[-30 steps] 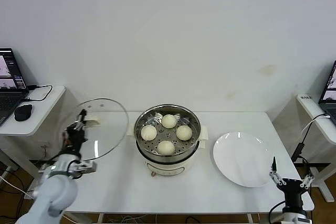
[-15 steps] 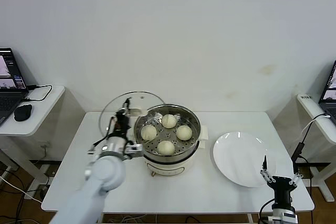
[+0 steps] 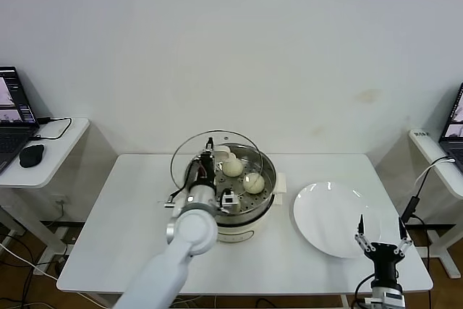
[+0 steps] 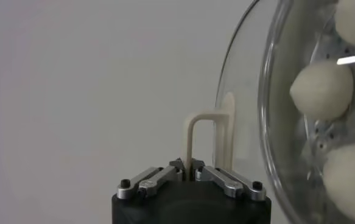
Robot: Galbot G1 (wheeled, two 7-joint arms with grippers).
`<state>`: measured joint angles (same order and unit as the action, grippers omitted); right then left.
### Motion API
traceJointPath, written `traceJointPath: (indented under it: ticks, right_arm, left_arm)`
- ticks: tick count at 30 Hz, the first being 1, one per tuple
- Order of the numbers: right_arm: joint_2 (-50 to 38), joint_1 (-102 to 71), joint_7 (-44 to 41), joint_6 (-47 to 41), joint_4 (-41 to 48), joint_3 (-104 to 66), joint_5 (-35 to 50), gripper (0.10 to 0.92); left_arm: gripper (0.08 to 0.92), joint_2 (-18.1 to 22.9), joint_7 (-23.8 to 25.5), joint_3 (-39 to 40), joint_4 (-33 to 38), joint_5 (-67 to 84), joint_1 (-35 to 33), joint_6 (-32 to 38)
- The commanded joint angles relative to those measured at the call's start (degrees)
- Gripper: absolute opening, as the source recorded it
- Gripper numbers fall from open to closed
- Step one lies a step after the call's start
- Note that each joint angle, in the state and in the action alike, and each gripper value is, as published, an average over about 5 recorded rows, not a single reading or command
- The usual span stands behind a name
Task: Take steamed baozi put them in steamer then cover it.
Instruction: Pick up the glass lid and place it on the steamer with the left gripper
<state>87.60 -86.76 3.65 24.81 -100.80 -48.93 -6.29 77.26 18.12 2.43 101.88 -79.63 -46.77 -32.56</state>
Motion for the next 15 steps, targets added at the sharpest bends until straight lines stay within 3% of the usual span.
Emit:
traceJointPath:
  ticks: [1,15]
  right_arm:
    - [0.12,0.25,0.18,0.12,0.28,0.13,-0.54,0.823]
    - [-0.22,0.13,0.06,0.19,0.54,0.48,-0.07,0.823]
  left_arm:
    - [0.144,5.38,1.89,2.11,-4.37,-4.69,1.38,-1.0]
    - [0.144,6.75,1.38,1.2,-5.46,-6.77,-0.87,-0.15]
